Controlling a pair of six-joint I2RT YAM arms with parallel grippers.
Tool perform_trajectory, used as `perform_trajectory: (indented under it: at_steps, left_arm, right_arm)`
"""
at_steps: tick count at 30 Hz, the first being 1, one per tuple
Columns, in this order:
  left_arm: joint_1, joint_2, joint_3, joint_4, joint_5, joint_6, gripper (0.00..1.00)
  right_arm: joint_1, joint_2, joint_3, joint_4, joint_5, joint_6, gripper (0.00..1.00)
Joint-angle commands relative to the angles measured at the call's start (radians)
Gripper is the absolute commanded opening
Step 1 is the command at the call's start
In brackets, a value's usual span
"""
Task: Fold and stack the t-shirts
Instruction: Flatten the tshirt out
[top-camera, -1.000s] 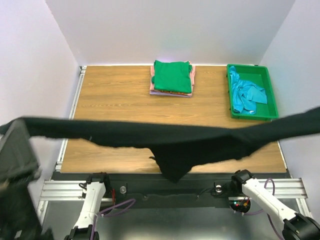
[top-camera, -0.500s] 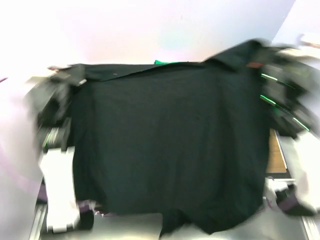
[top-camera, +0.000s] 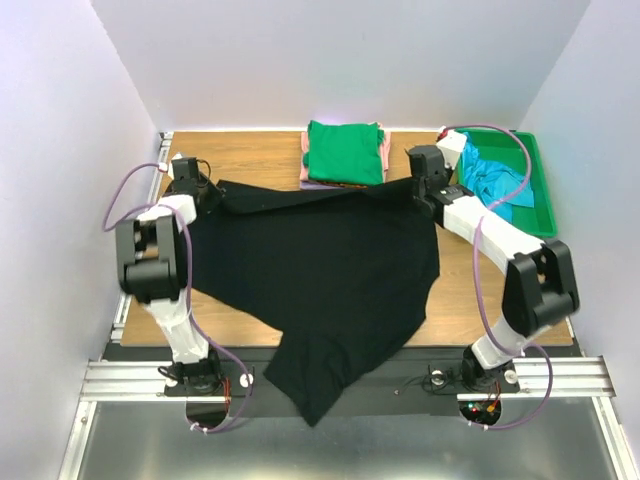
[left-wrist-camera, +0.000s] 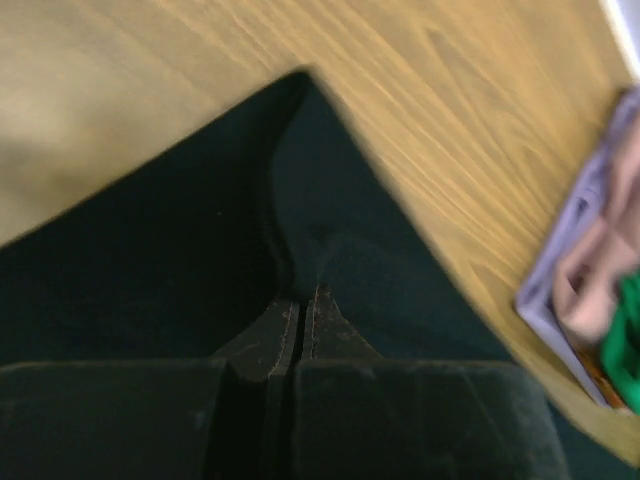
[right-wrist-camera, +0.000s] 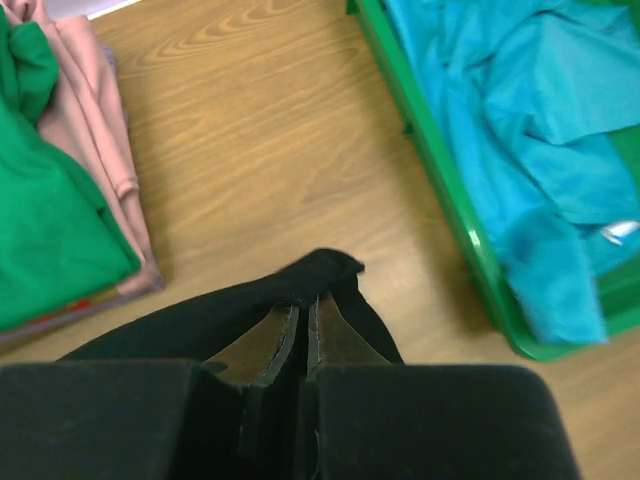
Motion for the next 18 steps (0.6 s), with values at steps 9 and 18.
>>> perform_trajectory:
  at_steps: [9,18]
  left_arm:
    - [0.024,0.088,0.131,0.118,0.075,0.001,0.00]
    - [0.030,0.114,0.316,-0.047,0.093,0.038,0.00]
  right_arm:
    - [-0.020,0.037,0.098,0.132,-0.079,-0.003,0.01]
    - [-0.020,-0.234,-0.130,0.128,-0.325,0.066,0.01]
